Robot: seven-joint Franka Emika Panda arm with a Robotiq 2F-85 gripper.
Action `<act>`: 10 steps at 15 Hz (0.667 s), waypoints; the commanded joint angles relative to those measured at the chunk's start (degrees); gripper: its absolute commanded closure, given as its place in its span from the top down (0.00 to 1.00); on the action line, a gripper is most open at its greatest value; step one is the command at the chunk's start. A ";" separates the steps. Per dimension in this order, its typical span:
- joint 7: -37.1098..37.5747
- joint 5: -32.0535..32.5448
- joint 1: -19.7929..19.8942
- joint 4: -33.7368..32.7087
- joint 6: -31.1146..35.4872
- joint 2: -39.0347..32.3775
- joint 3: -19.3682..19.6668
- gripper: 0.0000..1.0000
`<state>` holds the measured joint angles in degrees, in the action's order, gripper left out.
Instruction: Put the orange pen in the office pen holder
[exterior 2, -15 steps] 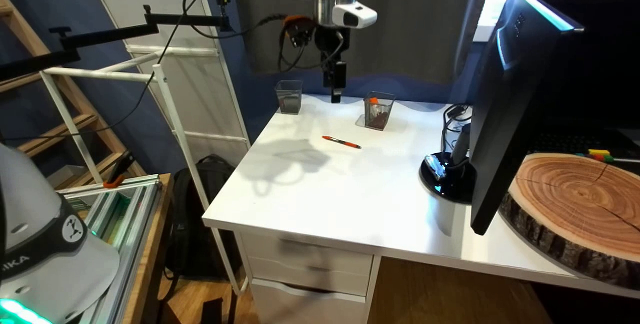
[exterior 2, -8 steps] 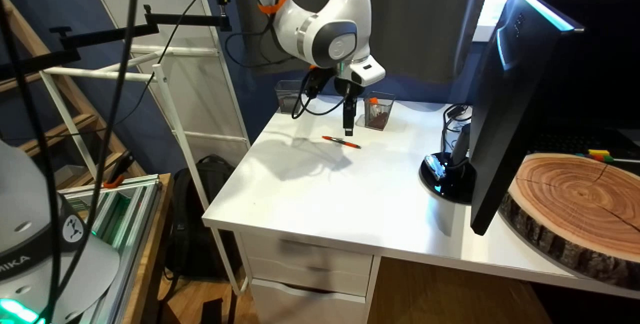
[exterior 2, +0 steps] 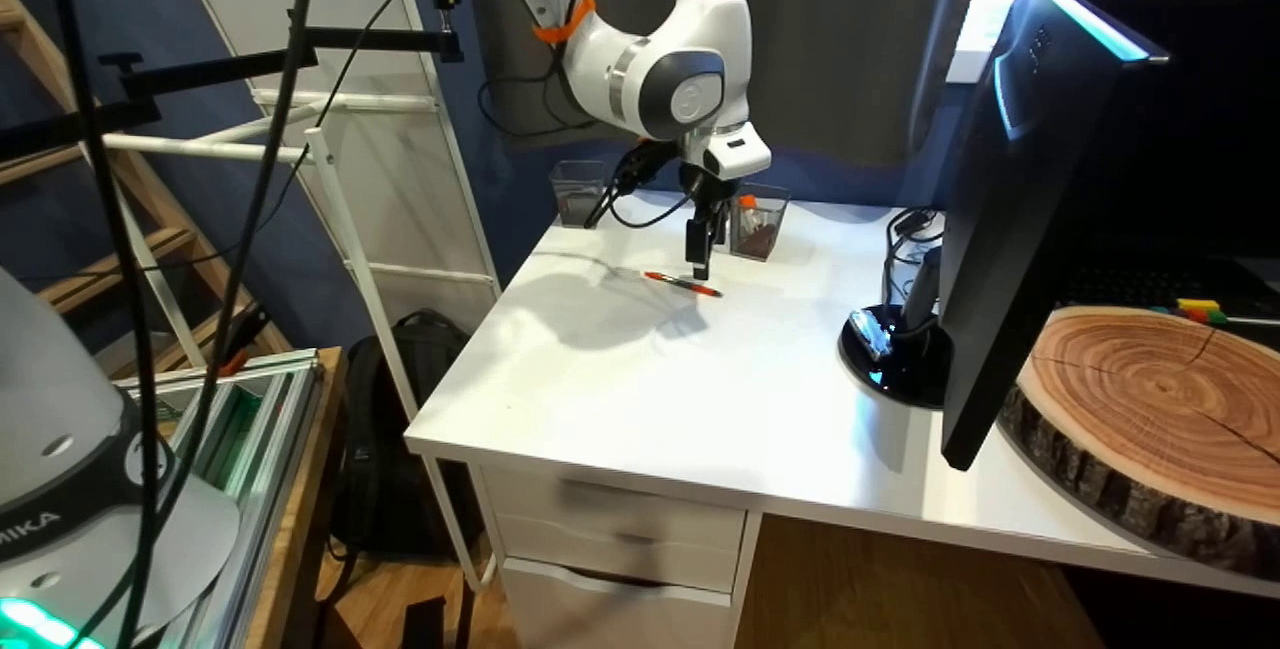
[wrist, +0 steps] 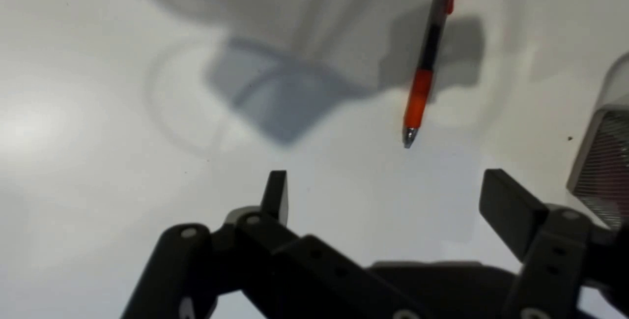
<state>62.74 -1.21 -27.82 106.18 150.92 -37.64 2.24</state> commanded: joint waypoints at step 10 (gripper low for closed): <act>13.92 0.30 -1.07 -18.18 -11.10 -13.42 -1.47 0.88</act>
<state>75.78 -0.64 -30.48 91.54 141.96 -49.40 2.51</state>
